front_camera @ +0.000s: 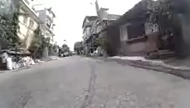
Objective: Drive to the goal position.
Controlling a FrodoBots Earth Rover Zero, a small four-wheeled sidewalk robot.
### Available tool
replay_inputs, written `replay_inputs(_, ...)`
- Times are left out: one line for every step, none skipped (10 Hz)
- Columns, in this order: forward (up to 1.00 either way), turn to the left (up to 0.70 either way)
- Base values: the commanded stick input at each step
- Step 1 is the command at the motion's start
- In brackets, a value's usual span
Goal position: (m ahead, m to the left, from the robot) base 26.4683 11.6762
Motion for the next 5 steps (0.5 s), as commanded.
replay_inputs(1.0,0.01)
replay_inputs(1.0,0.09)
replay_inputs(1.0,0.02)
replay_inputs(1.0,0.12)
replay_inputs(1.0,0.0)
